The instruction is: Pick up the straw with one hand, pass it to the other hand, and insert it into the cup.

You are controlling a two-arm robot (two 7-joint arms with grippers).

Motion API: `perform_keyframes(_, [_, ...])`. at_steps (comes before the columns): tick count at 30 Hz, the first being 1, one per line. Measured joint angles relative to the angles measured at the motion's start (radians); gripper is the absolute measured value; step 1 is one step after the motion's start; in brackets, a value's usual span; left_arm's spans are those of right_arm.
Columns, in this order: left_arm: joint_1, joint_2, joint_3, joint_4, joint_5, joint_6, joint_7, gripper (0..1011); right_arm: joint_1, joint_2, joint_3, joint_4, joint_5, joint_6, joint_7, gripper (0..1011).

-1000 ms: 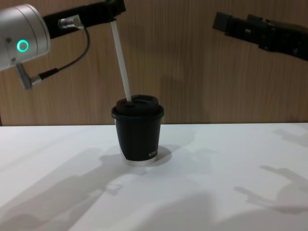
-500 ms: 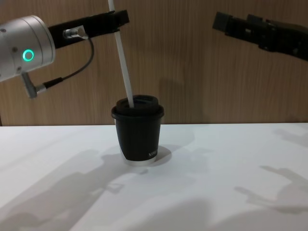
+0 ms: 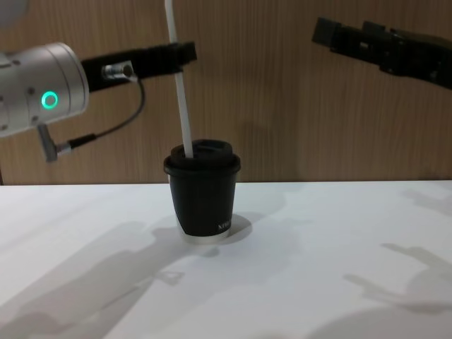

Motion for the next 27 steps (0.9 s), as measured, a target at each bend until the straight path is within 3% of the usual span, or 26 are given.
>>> perform_keyframes(3, [0.004,-0.001,0.007,0.006,0.009,0.012,0.005,52,0.000,0.000,0.000,0.000,0.000,0.000,0.000,1001])
perform_keyframes(14, [0.027,-0.016,0.018,0.024,0.028,0.026,0.019,412,0.000,0.000,0.000,0.000,0.000,0.000,0.000,1001])
perform_keyframes(16, [0.032,-0.017,0.018,0.024,0.029,0.026,0.020,424,0.000,0.000,0.000,0.000,0.000,0.000,0.000,1001])
perform_keyframes(18, [0.048,-0.018,0.013,0.018,0.029,0.024,0.024,530,0.000,0.000,0.000,0.000,0.000,0.000,0.000,1001])
perform_keyframes(27, [0.112,-0.005,-0.015,-0.035,0.027,0.012,0.035,796,0.000,0.000,0.000,0.000,0.000,0.000,0.000,1001])
